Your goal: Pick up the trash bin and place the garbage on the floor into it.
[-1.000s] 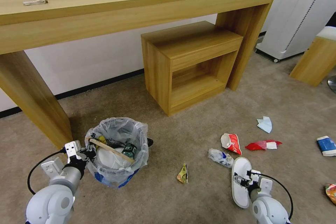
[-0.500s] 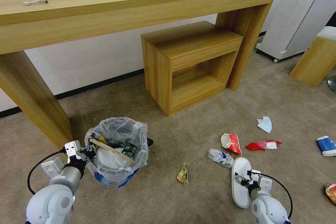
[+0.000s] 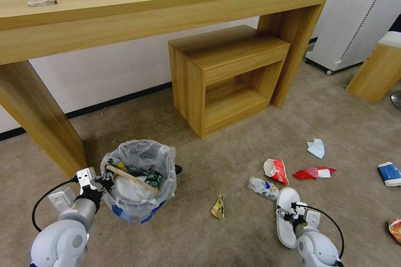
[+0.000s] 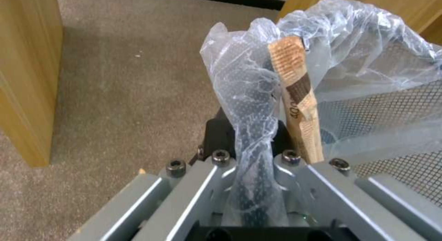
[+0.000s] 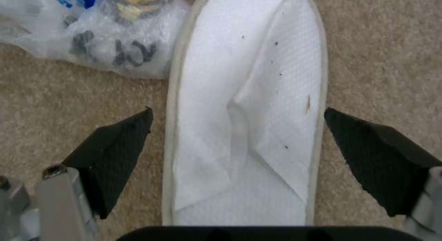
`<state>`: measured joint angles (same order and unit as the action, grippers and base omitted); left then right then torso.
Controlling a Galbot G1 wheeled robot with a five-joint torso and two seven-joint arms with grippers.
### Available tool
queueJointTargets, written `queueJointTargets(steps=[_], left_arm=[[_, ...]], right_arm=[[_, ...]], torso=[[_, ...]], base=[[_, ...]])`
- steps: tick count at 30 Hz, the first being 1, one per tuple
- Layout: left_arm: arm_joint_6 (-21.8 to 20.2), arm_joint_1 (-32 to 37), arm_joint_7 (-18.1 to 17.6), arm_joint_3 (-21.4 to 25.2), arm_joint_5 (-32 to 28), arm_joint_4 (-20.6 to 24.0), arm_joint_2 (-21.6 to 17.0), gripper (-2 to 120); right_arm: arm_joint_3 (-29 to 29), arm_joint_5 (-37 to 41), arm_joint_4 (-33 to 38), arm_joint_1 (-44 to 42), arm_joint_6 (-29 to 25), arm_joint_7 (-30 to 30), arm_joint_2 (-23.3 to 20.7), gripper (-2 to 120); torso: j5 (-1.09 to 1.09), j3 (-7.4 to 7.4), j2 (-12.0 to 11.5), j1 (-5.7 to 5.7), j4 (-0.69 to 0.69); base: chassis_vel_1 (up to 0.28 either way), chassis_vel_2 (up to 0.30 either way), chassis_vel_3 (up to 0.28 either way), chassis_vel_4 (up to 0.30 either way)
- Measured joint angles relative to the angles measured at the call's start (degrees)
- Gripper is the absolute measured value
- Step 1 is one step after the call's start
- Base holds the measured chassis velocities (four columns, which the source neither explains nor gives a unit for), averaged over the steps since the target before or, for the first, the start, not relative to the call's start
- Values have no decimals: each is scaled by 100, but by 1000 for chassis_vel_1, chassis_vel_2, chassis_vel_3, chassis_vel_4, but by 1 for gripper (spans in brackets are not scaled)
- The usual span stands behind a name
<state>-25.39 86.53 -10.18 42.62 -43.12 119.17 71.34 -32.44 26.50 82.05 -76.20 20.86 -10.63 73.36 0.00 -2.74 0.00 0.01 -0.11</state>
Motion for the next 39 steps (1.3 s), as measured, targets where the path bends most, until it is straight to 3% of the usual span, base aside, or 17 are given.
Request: queueJointTargets(steps=[39], left_arm=[[8,35,-6,77,-12,22,15,2]], right_arm=[[101,-112,-481,350,-159,137,45,92]], torso=[[0,0,0,0,0]], base=[[0,0,0,0]])
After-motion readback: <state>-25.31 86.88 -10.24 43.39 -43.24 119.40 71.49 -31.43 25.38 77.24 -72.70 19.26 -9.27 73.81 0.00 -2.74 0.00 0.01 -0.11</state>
